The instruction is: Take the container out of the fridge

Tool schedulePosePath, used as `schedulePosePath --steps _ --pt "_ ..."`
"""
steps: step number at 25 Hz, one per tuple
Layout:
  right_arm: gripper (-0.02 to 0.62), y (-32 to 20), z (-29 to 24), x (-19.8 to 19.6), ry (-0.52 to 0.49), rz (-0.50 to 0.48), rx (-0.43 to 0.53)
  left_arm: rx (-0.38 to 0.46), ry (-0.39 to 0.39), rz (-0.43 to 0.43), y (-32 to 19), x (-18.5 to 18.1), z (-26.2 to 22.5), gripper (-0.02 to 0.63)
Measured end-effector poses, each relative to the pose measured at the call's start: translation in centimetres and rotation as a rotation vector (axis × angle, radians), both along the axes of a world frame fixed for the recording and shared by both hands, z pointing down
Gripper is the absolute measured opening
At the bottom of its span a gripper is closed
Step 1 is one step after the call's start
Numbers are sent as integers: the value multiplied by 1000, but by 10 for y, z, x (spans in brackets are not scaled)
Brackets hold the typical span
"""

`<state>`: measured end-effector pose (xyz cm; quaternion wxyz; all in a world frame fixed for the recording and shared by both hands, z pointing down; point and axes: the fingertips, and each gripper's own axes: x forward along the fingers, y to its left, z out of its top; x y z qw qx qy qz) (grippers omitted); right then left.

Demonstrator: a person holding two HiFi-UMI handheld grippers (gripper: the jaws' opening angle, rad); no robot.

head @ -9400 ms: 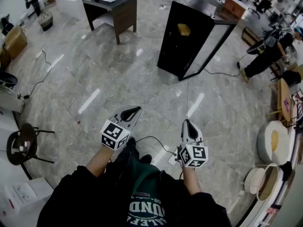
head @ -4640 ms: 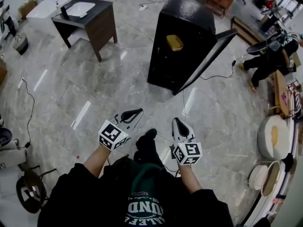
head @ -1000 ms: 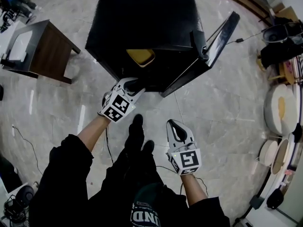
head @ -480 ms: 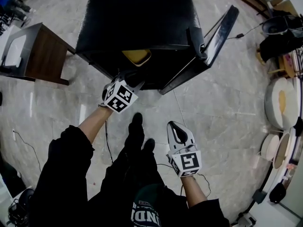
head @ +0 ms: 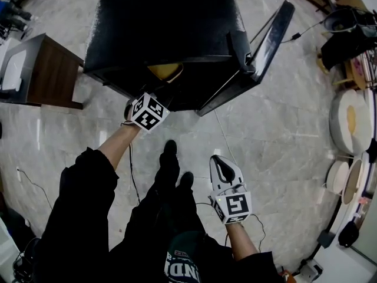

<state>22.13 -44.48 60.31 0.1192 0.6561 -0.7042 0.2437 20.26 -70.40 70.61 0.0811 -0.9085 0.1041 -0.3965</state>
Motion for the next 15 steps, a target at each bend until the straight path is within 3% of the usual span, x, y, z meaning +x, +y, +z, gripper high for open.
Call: schedulePosePath --steps 11,15 --pt "35 17 9 15 7 60 -67 61 -158 -14 -25 9 42 152" --pt "35 23 13 20 5 80 -47 78 -220 -23 -36 11 58 152"
